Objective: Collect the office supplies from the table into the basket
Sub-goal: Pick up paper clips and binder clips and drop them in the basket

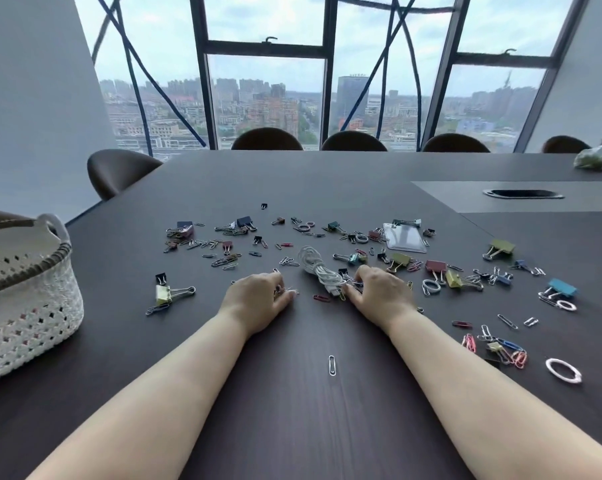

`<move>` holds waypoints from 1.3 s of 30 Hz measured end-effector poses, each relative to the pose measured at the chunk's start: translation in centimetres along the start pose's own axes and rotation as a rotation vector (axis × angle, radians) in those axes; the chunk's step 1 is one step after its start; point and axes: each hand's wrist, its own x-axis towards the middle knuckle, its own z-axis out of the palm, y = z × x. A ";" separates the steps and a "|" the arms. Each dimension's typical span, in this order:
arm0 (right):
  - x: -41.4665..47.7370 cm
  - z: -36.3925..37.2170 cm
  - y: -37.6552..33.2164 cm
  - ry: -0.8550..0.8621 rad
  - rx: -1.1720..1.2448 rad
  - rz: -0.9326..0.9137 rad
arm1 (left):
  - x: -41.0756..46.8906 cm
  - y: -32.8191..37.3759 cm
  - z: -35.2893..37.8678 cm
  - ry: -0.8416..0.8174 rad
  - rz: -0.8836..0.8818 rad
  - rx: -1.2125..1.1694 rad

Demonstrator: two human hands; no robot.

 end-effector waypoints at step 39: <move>-2.8 -2.1 -20.2 0.195 0.788 -0.255 | -10.8 -14.5 -22.7 0.576 -0.272 0.127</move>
